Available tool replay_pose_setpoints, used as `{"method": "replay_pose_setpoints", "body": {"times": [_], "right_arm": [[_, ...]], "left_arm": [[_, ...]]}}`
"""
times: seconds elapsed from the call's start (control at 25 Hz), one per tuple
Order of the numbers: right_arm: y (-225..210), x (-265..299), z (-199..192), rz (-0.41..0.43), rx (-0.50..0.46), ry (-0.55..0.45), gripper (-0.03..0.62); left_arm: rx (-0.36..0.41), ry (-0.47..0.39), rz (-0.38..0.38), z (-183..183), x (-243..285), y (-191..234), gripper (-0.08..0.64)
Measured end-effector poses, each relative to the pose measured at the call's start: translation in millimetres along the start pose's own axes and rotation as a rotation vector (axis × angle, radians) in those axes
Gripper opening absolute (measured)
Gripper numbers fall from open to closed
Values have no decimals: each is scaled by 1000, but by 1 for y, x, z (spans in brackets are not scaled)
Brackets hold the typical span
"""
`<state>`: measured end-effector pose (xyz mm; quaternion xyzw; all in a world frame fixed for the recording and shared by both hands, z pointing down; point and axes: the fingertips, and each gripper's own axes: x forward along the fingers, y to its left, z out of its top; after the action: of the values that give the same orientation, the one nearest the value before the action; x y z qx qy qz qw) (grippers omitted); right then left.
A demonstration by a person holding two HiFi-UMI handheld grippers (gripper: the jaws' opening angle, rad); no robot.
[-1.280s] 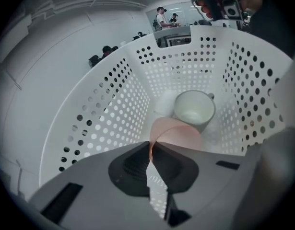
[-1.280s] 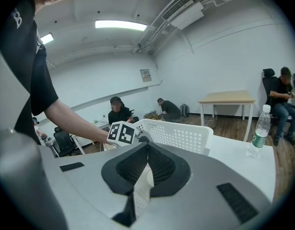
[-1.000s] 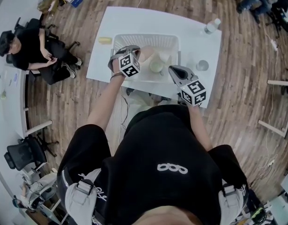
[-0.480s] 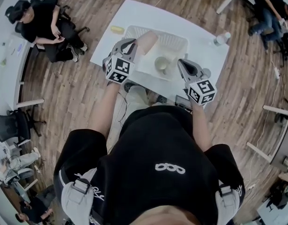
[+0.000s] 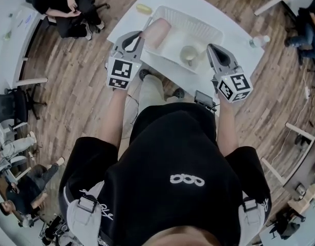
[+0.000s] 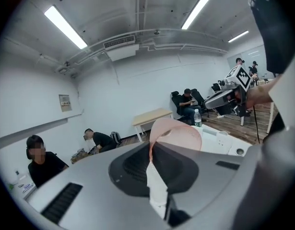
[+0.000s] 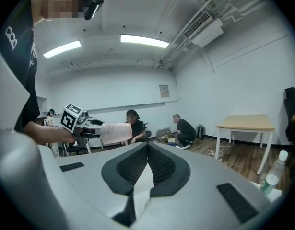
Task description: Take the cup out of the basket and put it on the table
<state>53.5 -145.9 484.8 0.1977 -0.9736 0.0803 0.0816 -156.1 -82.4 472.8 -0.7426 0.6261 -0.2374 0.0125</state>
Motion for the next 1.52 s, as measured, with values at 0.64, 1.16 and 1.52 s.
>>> {"method": "replay_pose_setpoints", "body": {"times": [0.64,1.16,1.52], "right_arm": [[60,91,13,45,25,47,25],[123,208,21,88,15,73,25],[147,237,10,90,21,93,25]], "left_arm": [[-101,20,10,-48,-33,88,21],[-149,44,-14,-107,-42,183,21],[-155,76,-68,-136,-43,189,21]]}}
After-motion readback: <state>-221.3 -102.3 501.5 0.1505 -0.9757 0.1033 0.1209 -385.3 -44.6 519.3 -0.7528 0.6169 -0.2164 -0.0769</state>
